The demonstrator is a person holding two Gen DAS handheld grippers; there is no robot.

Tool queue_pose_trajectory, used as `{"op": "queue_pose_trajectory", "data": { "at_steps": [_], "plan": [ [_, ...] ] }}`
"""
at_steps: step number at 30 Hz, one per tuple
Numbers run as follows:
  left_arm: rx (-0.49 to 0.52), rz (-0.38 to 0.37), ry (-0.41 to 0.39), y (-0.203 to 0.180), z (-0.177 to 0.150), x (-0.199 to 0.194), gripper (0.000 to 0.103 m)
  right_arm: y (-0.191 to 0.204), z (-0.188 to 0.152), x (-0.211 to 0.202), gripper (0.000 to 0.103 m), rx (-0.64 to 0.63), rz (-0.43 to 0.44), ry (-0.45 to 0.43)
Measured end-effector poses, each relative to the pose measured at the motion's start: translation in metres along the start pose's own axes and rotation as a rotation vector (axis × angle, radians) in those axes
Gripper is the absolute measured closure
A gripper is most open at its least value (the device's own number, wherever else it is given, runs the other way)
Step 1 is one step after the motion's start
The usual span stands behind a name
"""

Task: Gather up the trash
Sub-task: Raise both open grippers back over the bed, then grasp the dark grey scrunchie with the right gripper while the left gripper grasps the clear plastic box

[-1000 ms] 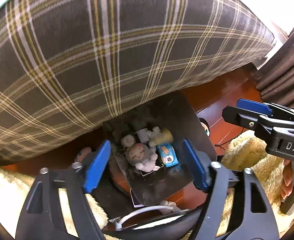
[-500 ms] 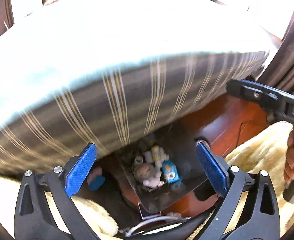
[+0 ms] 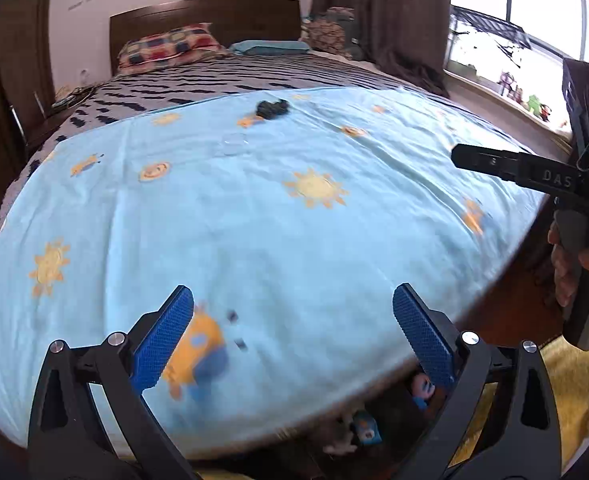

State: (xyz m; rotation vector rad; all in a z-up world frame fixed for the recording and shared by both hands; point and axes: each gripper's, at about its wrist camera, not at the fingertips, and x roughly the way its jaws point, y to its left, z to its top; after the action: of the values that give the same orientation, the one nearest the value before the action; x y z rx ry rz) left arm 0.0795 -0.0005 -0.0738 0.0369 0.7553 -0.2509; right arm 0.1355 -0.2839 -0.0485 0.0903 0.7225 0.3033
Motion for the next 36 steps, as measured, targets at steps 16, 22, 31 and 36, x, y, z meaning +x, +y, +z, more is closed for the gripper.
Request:
{"op": "queue_pose_trajectory", "data": {
  "at_steps": [16, 22, 31, 36],
  "plan": [
    [-0.105, 0.061, 0.06, 0.064, 0.09, 0.121, 0.017, 0.027, 0.097, 0.169, 0.018, 0.103, -0.011, 0.087],
    [-0.129, 0.059, 0.068, 0.07, 0.116, 0.151, 0.023, 0.036, 0.125, 0.233, 0.018, 0.146, -0.017, 0.131],
    [-0.128, 0.075, 0.107, 0.072, 0.139, 0.186, 0.04, 0.036, 0.139, 0.296, 0.024, 0.145, -0.096, 0.18],
    [-0.11, 0.102, 0.12, 0.069, 0.14, 0.188, 0.053, 0.039, 0.144, 0.3, 0.063, 0.099, -0.121, 0.186]
  ]
}}
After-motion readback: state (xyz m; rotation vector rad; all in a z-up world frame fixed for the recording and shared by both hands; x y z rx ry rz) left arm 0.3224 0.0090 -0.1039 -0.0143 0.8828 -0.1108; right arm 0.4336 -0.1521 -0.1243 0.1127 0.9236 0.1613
